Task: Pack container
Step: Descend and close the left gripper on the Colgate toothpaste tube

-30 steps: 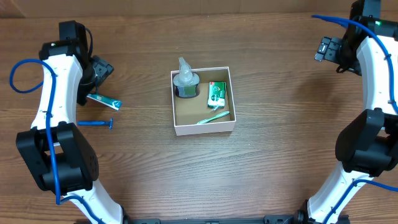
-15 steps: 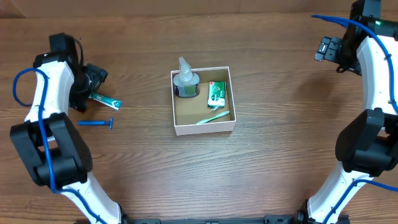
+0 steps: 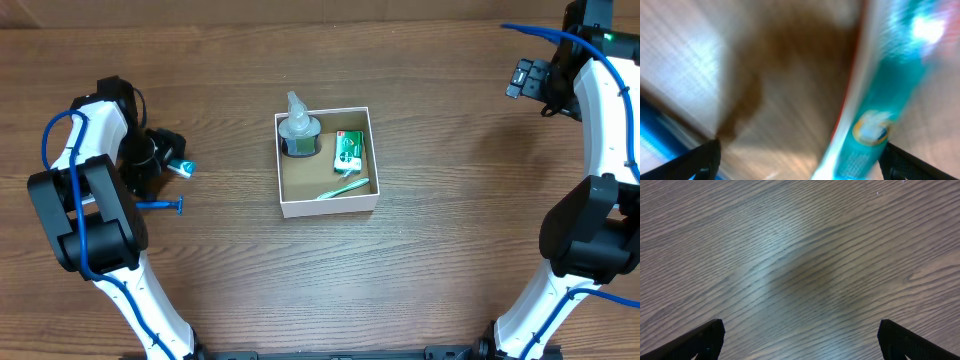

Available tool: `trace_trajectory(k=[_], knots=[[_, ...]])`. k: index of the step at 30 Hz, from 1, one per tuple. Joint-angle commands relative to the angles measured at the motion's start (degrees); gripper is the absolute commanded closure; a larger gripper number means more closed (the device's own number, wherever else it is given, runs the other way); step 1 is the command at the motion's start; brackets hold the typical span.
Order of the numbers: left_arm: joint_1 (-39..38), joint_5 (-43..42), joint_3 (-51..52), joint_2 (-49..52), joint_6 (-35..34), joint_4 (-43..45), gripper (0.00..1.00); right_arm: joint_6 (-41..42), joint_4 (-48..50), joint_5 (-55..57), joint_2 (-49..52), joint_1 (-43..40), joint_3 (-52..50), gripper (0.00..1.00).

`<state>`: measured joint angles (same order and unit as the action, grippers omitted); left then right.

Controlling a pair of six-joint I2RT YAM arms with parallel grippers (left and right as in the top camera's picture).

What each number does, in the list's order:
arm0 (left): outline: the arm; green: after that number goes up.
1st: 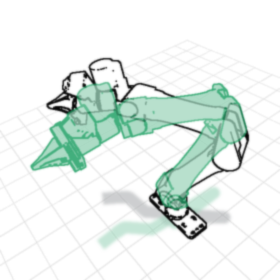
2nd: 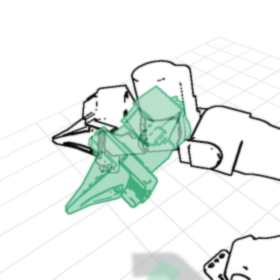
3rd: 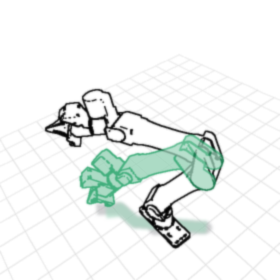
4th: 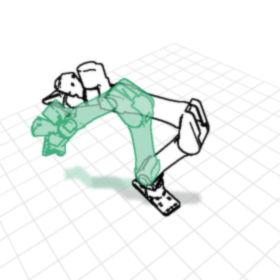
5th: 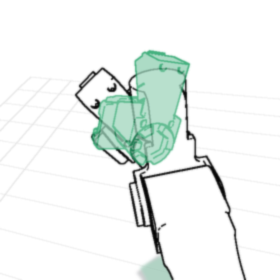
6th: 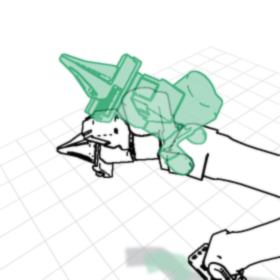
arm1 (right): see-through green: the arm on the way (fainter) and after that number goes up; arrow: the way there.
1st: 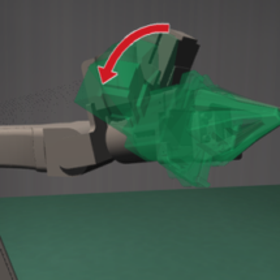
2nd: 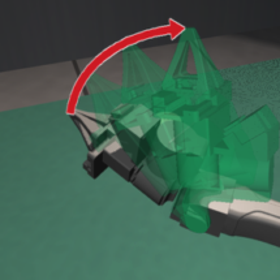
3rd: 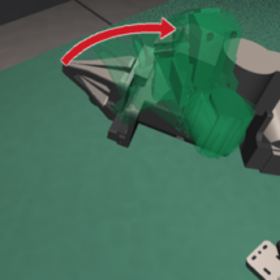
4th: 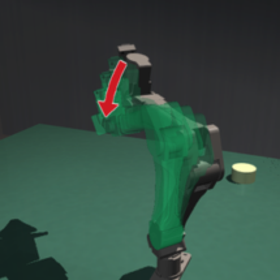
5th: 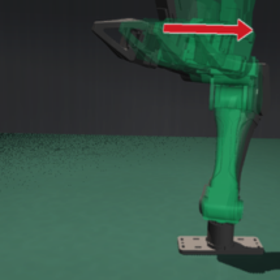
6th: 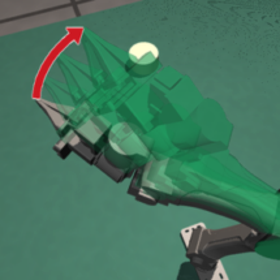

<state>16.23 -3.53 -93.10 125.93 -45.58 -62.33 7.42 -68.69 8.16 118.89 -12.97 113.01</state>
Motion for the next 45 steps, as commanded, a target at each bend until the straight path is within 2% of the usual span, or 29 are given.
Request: trace_trajectory(k=[1, 6, 11, 14, 23, 26, 28, 30, 33, 37, 45], knots=[[-0.07, 5.01, -0.28, 1.9, 5.92, -4.59, 0.0, -0.09, 0.09, 0.79, 0.15, 0.31, -0.13, 0.0], [-0.02, 5.64, -0.79, 1.9, 11.69, -4.02, 0.02, -0.09, 0.09, 0.79, 0.13, 0.31, -0.13, 0.0], [-0.02, 5.68, -2.73, 1.9, 21.16, 3.37, 0.11, -0.09, 0.09, 0.79, 0.13, 0.31, -0.13, 0.0], [-0.33, 4.81, -3.58, 1.9, 22.99, 3.61, 0.15, -0.09, 0.09, 0.79, 0.13, 0.31, -0.13, 0.0], [-2.75, 3.72, -7.65, 1.84, 30.51, -4.2, 0.12, -0.09, 0.09, 0.79, 0.13, 0.31, -0.13, 0.0], [-4.57, 4.39, -13.51, 1.84, 37.86, -8.98, 0.02, -0.09, 0.09, 0.79, 0.13, 0.31, -0.13, 0.0], [-5.51, 5.97, -17.75, 1.84, 41.83, -11.13, 0.0, -0.09, 0.09, 0.76, 0.13, 0.31, -0.13, 0.0], [-5.97, 6.29, -19.65, 1.84, 46.1, -10.23, 0.0, -0.09, 0.09, 0.79, 0.13, 0.31, -0.13, 0.0], [-6.14, 5.29, -19.28, 2.03, 52.81, -2.34, 0.0, -0.09, 0.09, 0.79, 0.13, 0.31, -0.13, 0.0], [-6.12, 0.98, -18.45, 3.17, 55.32, 2.93, 0.0, -0.09, 0.09, 0.79, 0.13, 0.31, -0.13, 0.0], [-6.08, 0.74, -16.85, 3.45, 58.55, 2.27, 0.01, -0.09, 0.09, 0.79, 0.13, 0.31, -0.13, 0.0]])
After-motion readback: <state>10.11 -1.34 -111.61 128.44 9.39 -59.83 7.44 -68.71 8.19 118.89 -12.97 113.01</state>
